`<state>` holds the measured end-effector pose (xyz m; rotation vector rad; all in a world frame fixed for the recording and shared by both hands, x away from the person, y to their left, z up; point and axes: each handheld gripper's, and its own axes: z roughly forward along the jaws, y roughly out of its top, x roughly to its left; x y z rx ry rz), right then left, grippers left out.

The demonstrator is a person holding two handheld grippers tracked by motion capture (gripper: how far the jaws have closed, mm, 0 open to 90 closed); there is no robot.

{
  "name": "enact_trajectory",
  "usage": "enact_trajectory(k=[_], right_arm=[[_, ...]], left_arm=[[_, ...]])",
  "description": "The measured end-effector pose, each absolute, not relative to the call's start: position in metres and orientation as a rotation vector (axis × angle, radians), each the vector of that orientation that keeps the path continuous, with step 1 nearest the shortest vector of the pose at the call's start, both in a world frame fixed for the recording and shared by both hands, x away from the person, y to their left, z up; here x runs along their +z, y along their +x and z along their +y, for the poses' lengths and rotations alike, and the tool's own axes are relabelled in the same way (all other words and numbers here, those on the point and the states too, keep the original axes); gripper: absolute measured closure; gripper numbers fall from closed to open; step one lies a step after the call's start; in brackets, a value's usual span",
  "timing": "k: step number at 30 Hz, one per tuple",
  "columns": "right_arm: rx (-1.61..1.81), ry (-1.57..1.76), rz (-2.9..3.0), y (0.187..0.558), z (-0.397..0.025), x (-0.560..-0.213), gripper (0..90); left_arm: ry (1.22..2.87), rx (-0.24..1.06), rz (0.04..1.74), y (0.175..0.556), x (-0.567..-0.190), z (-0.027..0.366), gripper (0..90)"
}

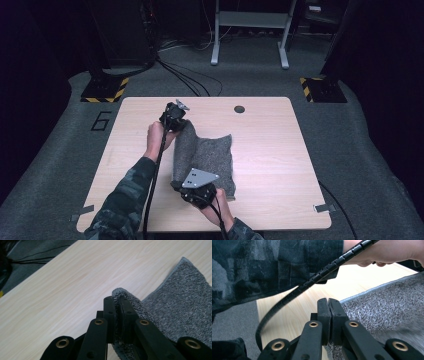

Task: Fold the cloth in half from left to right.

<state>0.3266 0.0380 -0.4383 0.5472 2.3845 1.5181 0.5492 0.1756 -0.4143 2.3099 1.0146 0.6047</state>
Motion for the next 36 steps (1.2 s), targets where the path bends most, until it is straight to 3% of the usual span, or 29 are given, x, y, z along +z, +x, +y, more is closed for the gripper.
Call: enact_trajectory(k=[36], right_arm=[[1.332, 0.838, 2.402, 0.331, -0.041, -0.481, 87.8]], left_arm=[[2.387, 0.492, 0.958, 0.568, -0.442, 0.094, 83.5]])
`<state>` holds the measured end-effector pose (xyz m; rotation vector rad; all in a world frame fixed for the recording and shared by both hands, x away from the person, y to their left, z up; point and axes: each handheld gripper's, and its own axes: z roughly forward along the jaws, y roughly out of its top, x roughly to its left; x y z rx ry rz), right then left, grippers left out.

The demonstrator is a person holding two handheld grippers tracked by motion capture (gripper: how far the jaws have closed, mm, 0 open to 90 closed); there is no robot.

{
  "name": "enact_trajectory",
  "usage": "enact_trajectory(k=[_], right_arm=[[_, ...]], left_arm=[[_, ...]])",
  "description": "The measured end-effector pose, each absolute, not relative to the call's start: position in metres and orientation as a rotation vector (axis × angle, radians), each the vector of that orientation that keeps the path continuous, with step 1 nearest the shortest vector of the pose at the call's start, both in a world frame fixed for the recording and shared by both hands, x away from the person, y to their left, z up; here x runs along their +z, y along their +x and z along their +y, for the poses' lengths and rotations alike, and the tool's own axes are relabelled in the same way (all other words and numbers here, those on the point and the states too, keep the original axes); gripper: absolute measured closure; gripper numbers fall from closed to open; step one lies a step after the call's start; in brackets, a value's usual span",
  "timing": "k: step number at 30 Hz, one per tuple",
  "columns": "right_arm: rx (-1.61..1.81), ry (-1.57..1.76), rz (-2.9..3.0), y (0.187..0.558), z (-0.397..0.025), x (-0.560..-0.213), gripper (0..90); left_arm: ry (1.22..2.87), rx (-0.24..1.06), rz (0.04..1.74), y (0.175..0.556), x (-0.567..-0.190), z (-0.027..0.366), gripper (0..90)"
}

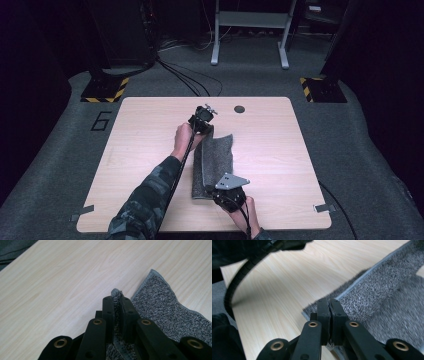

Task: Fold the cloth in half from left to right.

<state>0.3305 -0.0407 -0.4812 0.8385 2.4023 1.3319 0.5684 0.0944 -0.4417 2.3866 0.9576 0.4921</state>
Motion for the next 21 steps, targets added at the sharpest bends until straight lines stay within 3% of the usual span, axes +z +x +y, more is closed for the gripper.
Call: enact_trajectory(k=[9, 16, 21], right_arm=[[1.294, 0.914, 2.392, 0.331, -0.056, -0.490, 87.2], [1.252, 0.964, 2.374, 0.331, -0.071, -0.495, 84.3], [1.225, 1.011, 2.363, 0.328, -0.085, -0.500, 81.0]], left_arm=[[2.377, 0.444, 0.951, 0.570, -0.446, 0.083, 78.1], [2.319, 0.414, 0.966, 0.568, -0.443, 0.081, 46.5], [2.291, 0.401, 0.981, 0.566, -0.439, 0.088, 34.9]])
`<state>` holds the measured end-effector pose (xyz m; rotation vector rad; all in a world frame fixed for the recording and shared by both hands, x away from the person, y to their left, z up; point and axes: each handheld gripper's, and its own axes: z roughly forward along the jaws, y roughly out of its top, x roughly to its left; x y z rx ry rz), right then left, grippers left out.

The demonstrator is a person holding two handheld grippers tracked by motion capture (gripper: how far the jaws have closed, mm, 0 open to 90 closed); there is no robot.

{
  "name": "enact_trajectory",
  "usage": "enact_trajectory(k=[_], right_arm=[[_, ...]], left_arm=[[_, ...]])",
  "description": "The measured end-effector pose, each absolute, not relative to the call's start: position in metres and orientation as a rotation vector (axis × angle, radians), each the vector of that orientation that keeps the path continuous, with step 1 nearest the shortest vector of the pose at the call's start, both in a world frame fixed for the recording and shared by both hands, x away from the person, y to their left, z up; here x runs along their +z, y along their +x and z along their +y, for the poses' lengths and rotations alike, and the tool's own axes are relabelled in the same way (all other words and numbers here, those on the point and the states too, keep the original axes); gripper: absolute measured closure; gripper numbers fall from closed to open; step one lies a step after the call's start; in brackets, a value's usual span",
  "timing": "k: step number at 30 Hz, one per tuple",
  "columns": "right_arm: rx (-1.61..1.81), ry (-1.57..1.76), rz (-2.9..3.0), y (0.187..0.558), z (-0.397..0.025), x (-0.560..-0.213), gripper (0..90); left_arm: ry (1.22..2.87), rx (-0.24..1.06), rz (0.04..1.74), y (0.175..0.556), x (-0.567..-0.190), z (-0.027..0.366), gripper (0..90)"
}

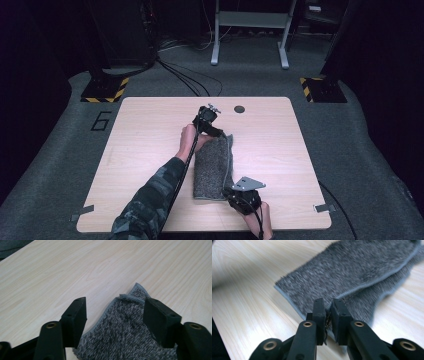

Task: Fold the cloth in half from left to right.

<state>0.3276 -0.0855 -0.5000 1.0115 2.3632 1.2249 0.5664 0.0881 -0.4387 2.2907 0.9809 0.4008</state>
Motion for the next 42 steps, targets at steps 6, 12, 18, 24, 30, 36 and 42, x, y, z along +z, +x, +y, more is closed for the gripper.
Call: enact_trajectory(k=[6, 12, 18, 24, 30, 36, 42], right_arm=[[1.178, 1.077, 2.342, 0.323, -0.105, -0.503, 76.7], [1.144, 1.109, 2.287, 0.326, -0.122, -0.497, 68.1], [1.213, 1.151, 2.257, 0.336, -0.132, -0.481, 44.6], [1.122, 1.132, 2.305, 0.356, -0.113, -0.492, 25.9], [0.987, 1.166, 2.341, 0.361, -0.107, -0.513, 23.5], [0.970, 1.167, 2.357, 0.356, -0.112, -0.522, 23.3], [0.983, 1.177, 2.358, 0.343, -0.110, -0.523, 23.4]], left_arm=[[2.284, 0.411, 0.997, 0.563, -0.442, 0.102, 30.1], [2.316, 0.424, 1.039, 0.564, -0.455, 0.120, 27.9], [2.325, 0.419, 1.091, 0.565, -0.471, 0.134, 26.8], [2.335, 0.431, 1.130, 0.565, -0.486, 0.141, 26.4], [2.345, 0.457, 1.152, 0.568, -0.498, 0.145, 25.6], [2.335, 0.468, 1.149, 0.566, -0.503, 0.149, 24.7], [2.339, 0.457, 1.128, 0.561, -0.504, 0.151, 24.3]])
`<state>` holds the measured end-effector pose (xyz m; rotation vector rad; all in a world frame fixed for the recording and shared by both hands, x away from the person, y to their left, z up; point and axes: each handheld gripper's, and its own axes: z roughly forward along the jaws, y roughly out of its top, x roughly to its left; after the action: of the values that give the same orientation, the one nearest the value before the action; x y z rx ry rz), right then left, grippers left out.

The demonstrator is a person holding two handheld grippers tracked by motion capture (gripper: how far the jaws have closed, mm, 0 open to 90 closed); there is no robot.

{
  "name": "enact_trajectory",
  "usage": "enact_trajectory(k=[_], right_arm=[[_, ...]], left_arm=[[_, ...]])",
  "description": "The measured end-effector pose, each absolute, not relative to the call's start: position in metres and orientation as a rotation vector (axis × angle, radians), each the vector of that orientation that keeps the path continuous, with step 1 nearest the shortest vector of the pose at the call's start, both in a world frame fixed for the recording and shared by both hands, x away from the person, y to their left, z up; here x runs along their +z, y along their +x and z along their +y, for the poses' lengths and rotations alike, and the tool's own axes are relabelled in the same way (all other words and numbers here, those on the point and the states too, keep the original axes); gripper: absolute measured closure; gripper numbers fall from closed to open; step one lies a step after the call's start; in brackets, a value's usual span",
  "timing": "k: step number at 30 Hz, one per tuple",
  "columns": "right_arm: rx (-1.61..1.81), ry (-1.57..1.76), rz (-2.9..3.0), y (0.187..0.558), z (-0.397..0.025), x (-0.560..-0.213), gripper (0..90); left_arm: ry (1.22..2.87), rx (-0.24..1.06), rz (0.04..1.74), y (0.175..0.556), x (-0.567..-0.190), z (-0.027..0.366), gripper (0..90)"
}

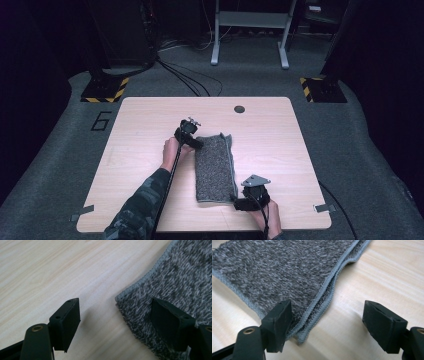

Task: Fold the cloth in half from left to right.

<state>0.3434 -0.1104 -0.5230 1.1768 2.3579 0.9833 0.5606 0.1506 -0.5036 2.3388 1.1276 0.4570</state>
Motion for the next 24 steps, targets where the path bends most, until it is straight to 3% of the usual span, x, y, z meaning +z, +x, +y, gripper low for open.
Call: enact_trajectory(k=[12, 17, 24], right_arm=[[1.057, 1.169, 2.429, 0.326, -0.114, -0.510, 20.9], [1.106, 1.170, 2.382, 0.360, -0.117, -0.489, 20.7], [1.102, 1.250, 2.377, 0.441, -0.114, -0.481, 22.0]], left_arm=[[2.322, 0.397, 1.031, 0.535, -0.507, 0.158, 20.6], [2.245, 0.344, 1.066, 0.536, -0.504, 0.166, 17.2], [2.196, 0.280, 1.099, 0.541, -0.506, 0.173, 15.4]])
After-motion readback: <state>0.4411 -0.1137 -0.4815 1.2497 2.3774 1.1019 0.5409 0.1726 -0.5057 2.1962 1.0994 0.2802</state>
